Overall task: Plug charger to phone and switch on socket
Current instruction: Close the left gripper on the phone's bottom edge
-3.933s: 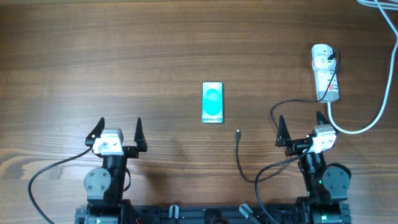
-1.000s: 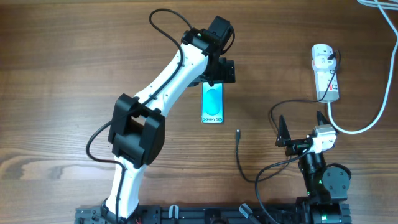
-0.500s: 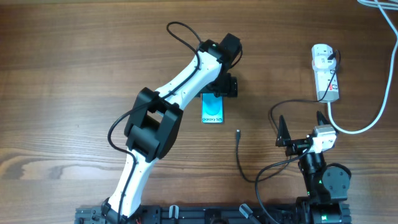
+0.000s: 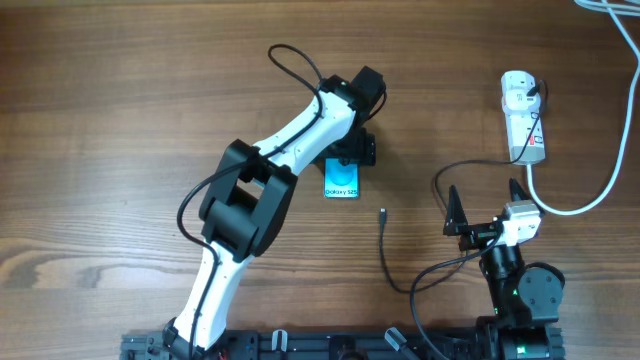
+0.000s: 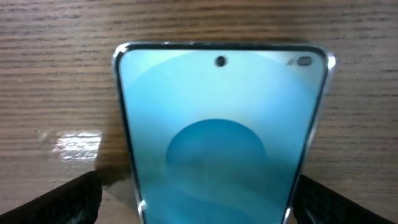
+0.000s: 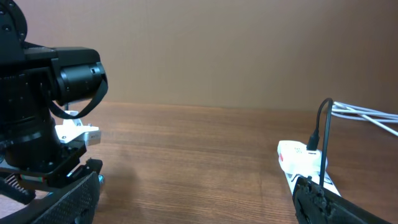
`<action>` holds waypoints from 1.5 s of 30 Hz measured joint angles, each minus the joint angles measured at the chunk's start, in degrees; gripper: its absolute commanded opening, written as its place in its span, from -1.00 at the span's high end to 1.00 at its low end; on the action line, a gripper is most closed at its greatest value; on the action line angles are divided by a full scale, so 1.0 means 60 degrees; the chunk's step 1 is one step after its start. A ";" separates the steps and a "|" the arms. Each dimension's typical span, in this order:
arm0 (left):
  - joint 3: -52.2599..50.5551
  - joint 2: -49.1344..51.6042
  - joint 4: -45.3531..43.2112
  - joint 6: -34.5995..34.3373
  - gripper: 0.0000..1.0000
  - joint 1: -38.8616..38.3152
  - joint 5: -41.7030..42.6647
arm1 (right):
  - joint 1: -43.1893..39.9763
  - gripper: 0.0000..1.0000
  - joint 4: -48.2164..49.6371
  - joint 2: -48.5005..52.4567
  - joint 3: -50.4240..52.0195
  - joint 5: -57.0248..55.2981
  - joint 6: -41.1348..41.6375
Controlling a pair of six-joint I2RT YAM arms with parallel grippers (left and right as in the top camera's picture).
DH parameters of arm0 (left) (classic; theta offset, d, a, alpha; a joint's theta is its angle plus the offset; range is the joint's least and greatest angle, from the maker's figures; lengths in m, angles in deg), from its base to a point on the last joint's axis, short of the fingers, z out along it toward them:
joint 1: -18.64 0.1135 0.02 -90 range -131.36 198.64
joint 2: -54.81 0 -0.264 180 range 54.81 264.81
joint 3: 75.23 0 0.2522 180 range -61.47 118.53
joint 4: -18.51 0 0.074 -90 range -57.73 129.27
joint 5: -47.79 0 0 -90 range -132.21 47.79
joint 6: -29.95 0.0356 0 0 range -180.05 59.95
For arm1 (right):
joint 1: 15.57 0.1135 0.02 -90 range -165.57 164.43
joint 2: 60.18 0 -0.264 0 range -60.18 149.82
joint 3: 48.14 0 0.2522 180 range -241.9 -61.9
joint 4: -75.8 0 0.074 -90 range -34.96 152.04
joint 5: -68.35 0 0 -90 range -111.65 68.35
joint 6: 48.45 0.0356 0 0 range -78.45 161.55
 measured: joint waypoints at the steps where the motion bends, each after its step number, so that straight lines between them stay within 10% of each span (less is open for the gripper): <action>1: -0.0040 -0.0018 -0.0069 0.0000 -1.00 0.0000 0.0062 | 0.0000 -1.00 0.0000 0.0000 0.0000 0.0000 -0.0004; 19: -0.0113 -0.0058 -0.0208 0.0015 -0.56 -0.0073 0.0124 | 0.0000 -1.00 -0.0004 0.0000 0.0000 0.0000 0.0000; 45: -0.0084 -0.0987 0.0102 0.0029 -1.00 0.0018 0.0441 | 0.0000 -1.00 0.0000 0.0000 0.0000 0.0000 0.0000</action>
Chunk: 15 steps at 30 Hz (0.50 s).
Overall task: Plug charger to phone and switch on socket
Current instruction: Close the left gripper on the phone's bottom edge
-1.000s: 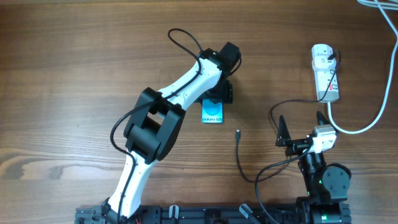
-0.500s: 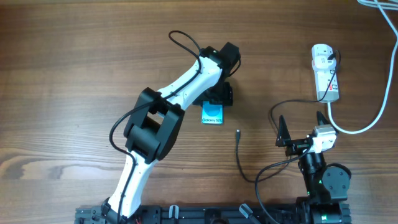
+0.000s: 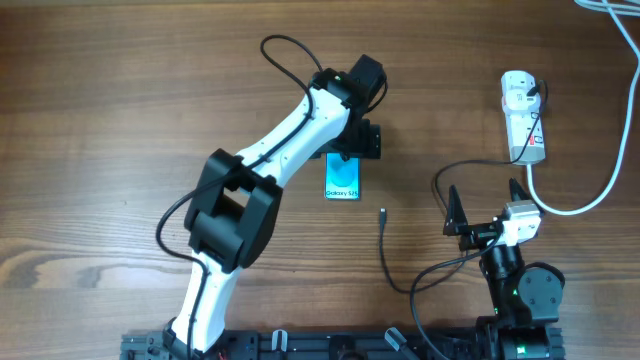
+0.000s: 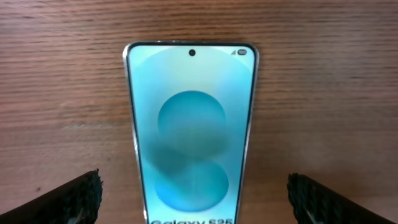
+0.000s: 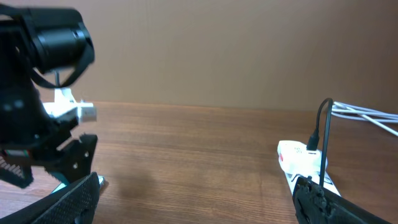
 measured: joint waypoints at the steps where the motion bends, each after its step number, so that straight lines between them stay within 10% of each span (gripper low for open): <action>1: -0.0011 0.0160 -0.0058 0.0000 -1.00 -0.0011 -0.0004 | 0.0000 -1.00 0.0000 0.0000 0.0000 0.0000 -0.0004; 15: -0.0073 0.0882 -0.0160 0.0004 -0.45 -0.0117 -0.0233 | 0.0000 -0.99 0.0000 0.0000 0.0000 0.0000 0.0000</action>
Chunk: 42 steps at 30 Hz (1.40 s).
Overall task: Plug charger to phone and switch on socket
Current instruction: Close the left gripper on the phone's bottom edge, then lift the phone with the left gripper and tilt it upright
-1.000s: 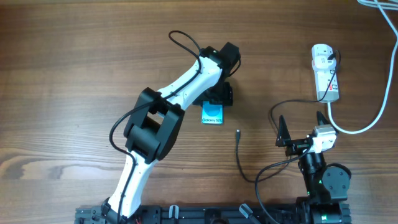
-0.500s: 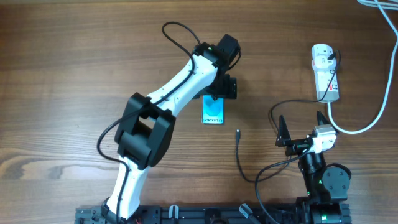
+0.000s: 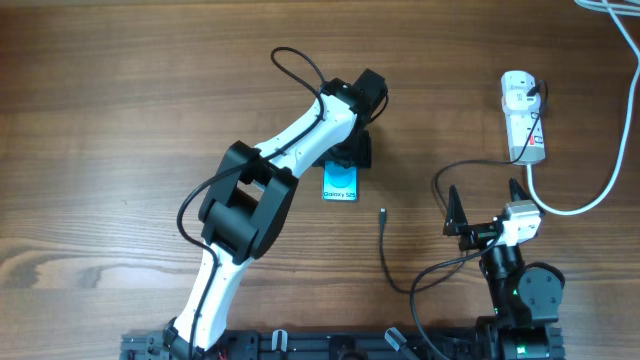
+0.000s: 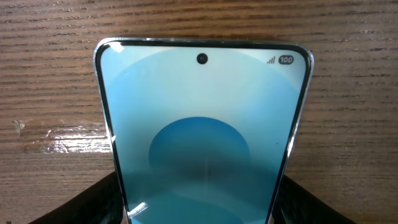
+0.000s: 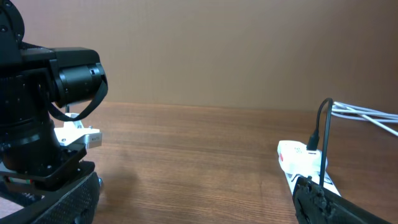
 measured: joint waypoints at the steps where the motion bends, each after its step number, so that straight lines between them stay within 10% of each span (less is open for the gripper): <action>1: 0.0000 0.0000 0.0004 0.0000 -0.47 0.0000 0.0004 | 0.0000 -1.00 0.0000 0.0000 0.0000 0.0000 -0.0004; 14: 0.1300 -0.0466 0.1508 0.0000 -0.43 0.1297 0.2994 | 0.0000 -1.00 -0.0004 0.0000 0.0000 0.0000 0.0000; 26: 0.1388 -0.1330 0.1534 -0.0022 -0.32 0.4397 1.3839 | 0.0000 -1.00 -0.0004 0.0000 0.0000 0.0000 0.0000; 42: 0.1410 -0.1330 0.2765 -0.0073 -0.23 0.4663 1.4535 | 0.0000 -1.00 0.0000 0.0000 0.0000 0.0000 0.0000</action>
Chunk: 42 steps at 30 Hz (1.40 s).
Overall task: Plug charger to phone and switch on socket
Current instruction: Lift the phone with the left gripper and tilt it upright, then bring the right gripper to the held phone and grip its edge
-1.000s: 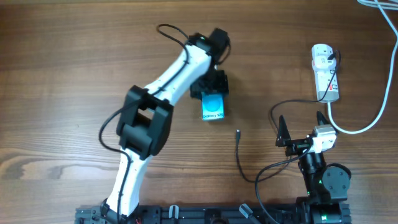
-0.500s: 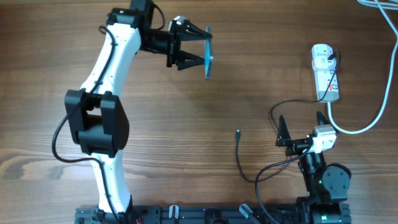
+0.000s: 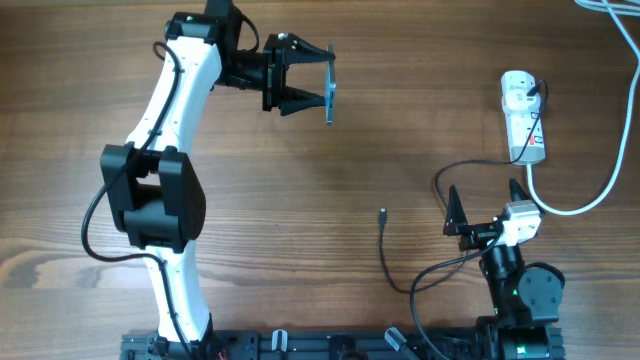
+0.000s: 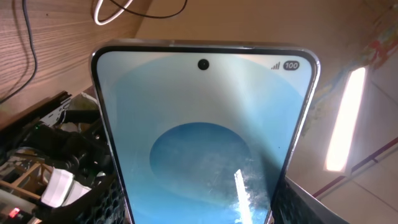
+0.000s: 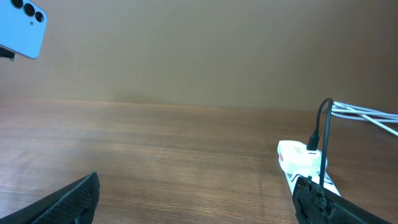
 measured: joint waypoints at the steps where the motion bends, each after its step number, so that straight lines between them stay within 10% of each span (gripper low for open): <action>1: 0.0000 0.0000 0.0004 0.0000 -0.24 0.0000 0.0000 | 0.0000 -1.00 0.0000 0.0000 0.0000 0.0000 0.0000; 25: 0.0000 0.0000 0.0131 0.0000 -0.24 0.0000 0.0000 | 0.0000 -0.99 0.0000 0.0000 0.0000 0.0000 0.0007; 35: 0.0000 0.0000 0.0171 0.0000 -0.25 0.0000 0.0004 | 0.0000 -0.99 0.2193 0.0011 -0.0018 0.1384 0.8422; 38: 0.0000 0.0000 0.0182 0.0000 -0.25 0.0000 0.0004 | 0.0011 -0.99 0.4171 0.0004 -0.0339 0.1840 0.9103; 42: 0.0004 0.0000 0.0175 0.0000 -0.25 0.0000 0.0007 | 0.0018 -0.99 0.1009 0.1129 -0.3399 0.2371 0.7715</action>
